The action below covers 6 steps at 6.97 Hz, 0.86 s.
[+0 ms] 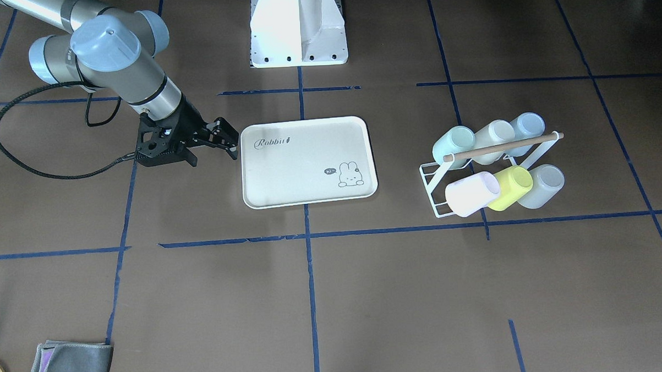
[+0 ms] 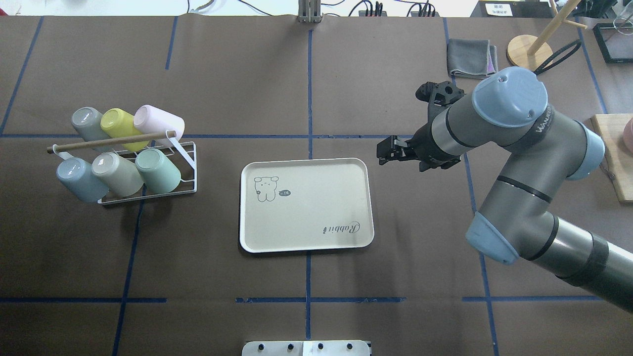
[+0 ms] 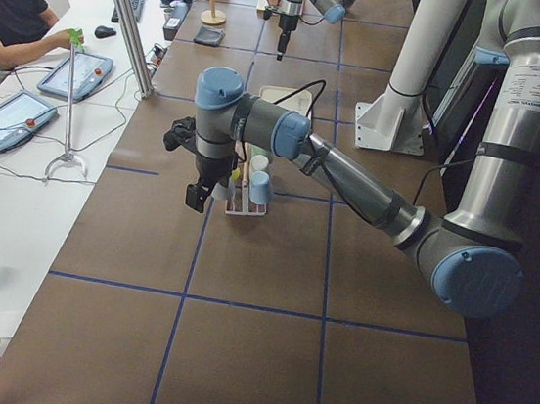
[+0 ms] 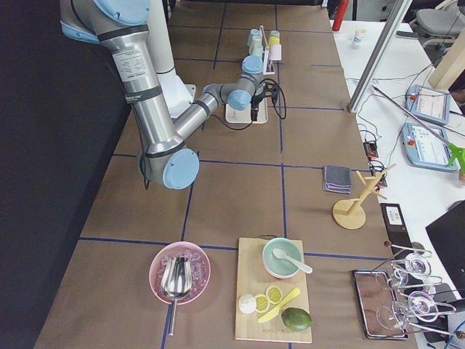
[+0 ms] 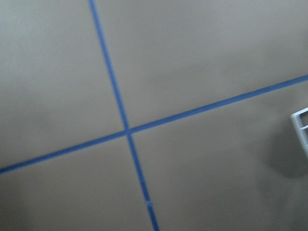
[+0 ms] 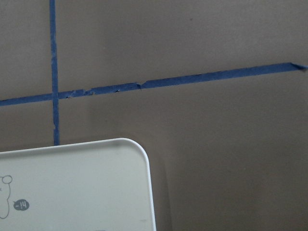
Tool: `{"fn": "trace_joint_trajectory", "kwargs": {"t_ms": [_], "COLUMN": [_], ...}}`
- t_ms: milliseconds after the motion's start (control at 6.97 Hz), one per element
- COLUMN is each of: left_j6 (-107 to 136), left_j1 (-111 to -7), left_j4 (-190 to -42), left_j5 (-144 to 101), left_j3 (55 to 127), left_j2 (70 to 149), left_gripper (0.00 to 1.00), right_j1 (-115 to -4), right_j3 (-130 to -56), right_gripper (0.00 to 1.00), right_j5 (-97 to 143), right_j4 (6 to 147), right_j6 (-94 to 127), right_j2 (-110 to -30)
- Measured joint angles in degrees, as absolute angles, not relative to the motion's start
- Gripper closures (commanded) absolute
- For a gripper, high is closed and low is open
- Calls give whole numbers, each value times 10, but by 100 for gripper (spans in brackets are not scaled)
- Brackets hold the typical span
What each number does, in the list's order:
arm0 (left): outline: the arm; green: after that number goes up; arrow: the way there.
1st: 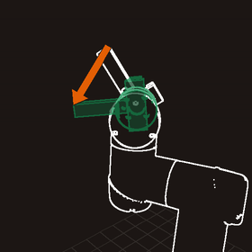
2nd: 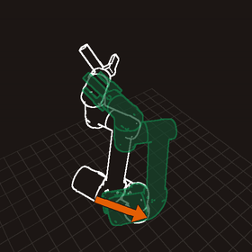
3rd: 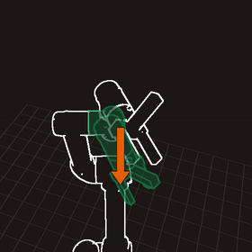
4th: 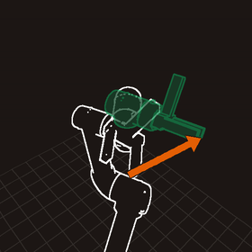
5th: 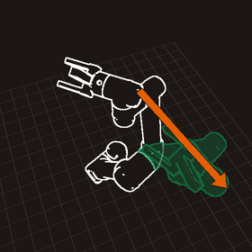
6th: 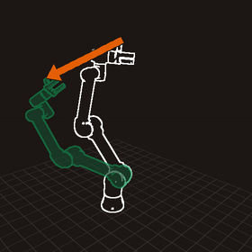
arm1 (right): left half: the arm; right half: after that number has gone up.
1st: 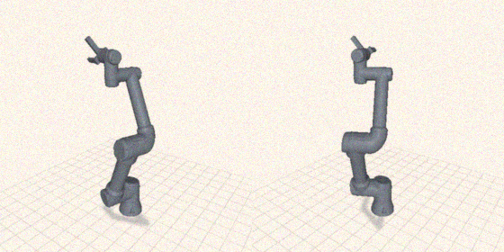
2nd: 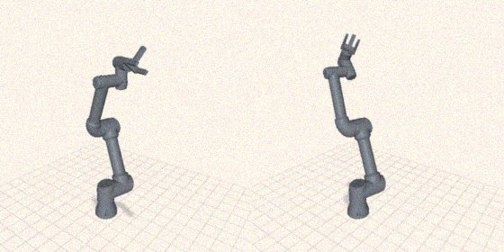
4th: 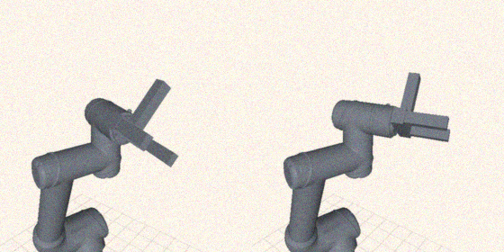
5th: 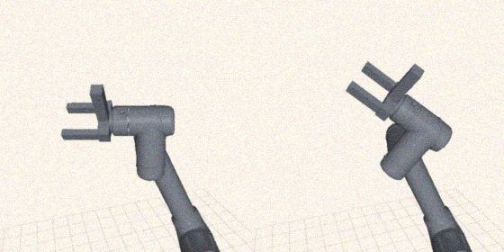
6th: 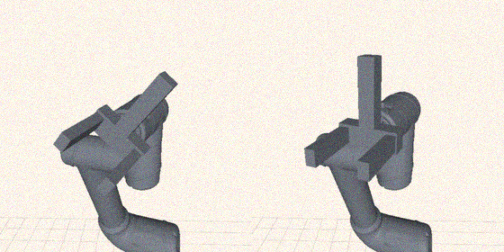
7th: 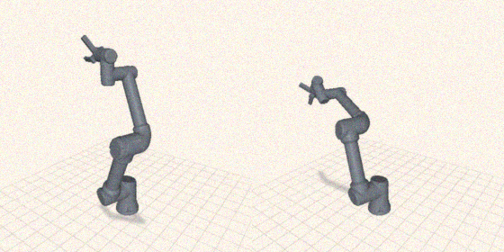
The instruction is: Pick up and place green cup on tray
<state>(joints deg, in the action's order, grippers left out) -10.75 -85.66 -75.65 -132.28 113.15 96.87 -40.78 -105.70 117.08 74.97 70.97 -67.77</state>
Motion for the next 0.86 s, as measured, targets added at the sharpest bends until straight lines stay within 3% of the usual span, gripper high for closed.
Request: {"fn": "trace_joint_trajectory", "kwargs": {"t_ms": [430, 861], "left_j6": [-109, -111], "left_j1": [-773, -610], "left_j4": [-754, -734], "left_j5": [-1208, -995], "left_j3": [1206, 1292], "left_j2": [998, 1013], "left_gripper": [0, 2], "right_j1": [-448, -471], "right_j3": [-1063, -1062], "right_gripper": [0, 0], "right_j5": [1183, 1189], "right_j4": [777, 780], "right_j6": [637, 594], "right_j2": [-696, -719]}}
